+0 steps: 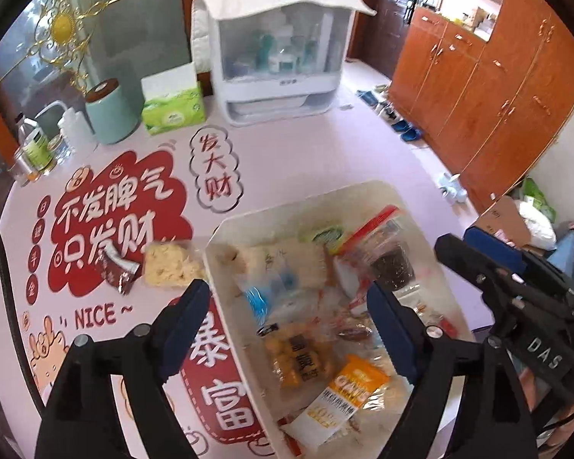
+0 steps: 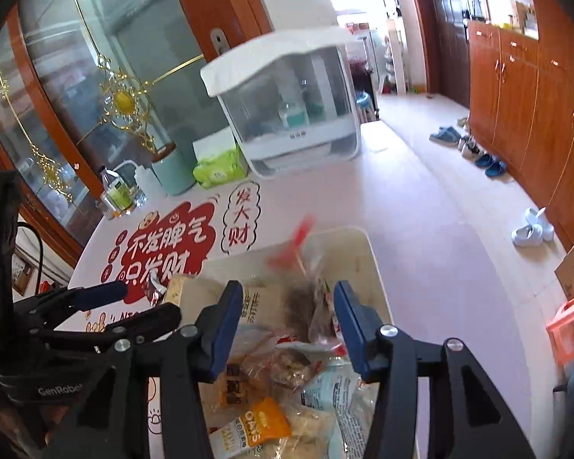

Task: Organize snacks
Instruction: 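Carry the candy and jerky bag into the tray and open both grippers, then move both grippers back to the last two snacks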

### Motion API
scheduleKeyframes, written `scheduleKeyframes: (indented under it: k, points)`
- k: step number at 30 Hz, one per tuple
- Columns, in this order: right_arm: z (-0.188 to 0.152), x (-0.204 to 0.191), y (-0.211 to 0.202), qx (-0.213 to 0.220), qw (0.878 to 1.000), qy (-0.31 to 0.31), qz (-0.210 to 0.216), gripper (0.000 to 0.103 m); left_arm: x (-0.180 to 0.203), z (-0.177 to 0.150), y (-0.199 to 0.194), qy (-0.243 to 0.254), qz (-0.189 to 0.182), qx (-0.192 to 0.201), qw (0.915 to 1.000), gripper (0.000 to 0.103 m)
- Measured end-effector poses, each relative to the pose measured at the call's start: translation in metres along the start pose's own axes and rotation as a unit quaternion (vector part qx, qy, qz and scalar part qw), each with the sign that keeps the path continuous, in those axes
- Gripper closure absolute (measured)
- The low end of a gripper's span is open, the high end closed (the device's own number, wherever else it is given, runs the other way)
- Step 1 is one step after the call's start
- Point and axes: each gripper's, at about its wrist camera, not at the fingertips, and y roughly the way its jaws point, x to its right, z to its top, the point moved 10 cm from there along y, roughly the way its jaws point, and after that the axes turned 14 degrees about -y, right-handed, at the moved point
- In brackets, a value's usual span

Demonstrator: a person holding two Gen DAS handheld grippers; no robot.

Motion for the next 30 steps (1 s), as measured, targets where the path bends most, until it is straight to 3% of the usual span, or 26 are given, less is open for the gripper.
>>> scheduleKeyframes:
  k: [14, 23, 30]
  points:
    - [-0.021, -0.018, 0.012, -0.029, 0.999, -0.019, 0.021, 0.053, -0.049, -0.015, -0.004, -0.057, 0.028, -0.006, 0.998, 0.02]
    - [-0.028, -0.037, 0.005, -0.034, 0.998, -0.046, 0.028, 0.053, -0.061, -0.021, -0.023, -0.058, 0.035, 0.009, 0.9976, 0.02]
    - [-0.022, -0.061, 0.0, -0.034, 0.996, -0.066, 0.042, 0.053, -0.086, -0.017, -0.05, -0.045, 0.065, 0.03, 0.9964, 0.02]
